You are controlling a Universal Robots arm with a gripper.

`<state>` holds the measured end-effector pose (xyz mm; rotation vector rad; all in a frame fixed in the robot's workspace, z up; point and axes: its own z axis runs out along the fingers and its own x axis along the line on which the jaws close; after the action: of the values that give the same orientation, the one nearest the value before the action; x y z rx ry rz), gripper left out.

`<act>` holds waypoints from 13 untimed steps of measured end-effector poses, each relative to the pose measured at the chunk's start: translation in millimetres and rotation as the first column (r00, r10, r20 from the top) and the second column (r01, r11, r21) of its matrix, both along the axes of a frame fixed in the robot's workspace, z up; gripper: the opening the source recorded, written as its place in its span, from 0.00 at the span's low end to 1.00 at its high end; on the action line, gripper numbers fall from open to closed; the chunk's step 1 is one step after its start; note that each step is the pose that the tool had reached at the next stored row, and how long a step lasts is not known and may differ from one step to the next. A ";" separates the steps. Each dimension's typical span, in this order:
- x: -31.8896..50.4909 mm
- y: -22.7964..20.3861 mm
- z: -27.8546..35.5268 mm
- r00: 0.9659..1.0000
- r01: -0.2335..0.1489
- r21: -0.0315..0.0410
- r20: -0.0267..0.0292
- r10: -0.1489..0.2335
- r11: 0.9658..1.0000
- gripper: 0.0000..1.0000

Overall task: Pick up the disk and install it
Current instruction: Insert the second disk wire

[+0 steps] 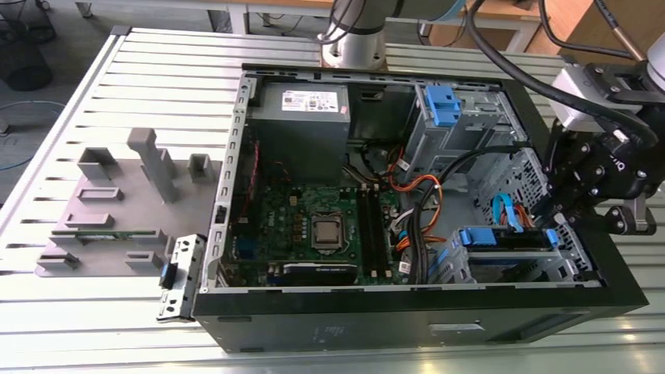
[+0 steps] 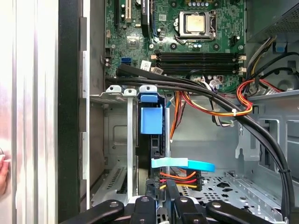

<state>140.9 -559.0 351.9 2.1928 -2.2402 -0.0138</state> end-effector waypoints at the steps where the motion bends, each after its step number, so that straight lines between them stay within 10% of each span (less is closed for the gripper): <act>1: -1.5 0.0 0.1 1.000 0.000 0.000 0.000 0.000 1.000 0.24; 13: -5.5 0.0 2.1 1.000 0.000 0.000 0.001 0.000 1.000 0.24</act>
<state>135.4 -559.1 354.1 2.1935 -2.2407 -0.0128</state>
